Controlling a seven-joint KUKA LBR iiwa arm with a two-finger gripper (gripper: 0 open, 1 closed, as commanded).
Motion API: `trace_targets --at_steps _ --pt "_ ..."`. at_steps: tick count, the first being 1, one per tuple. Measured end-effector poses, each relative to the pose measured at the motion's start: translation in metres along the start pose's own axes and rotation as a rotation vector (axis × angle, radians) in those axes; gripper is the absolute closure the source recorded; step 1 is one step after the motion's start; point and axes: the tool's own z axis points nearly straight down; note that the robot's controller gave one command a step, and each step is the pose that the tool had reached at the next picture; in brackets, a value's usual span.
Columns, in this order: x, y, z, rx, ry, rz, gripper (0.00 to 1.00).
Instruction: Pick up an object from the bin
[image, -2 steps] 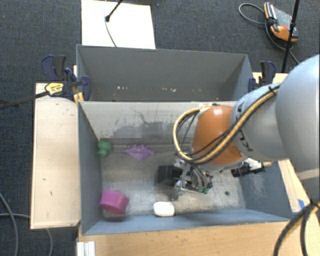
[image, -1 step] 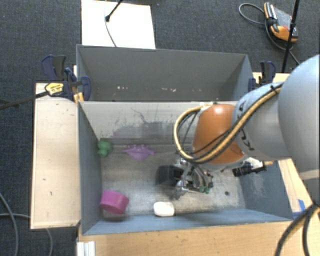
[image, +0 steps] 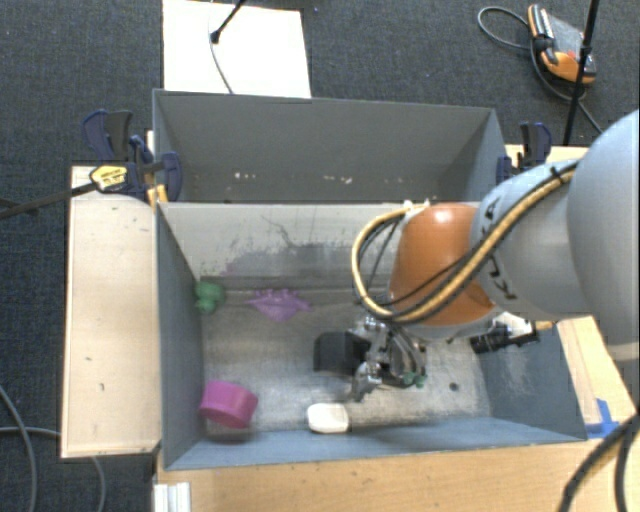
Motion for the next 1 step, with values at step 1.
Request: trace_targets --at_steps 1 --pt "0.0005 -0.0001 -0.02 0.0 0.001 0.0 1.0"
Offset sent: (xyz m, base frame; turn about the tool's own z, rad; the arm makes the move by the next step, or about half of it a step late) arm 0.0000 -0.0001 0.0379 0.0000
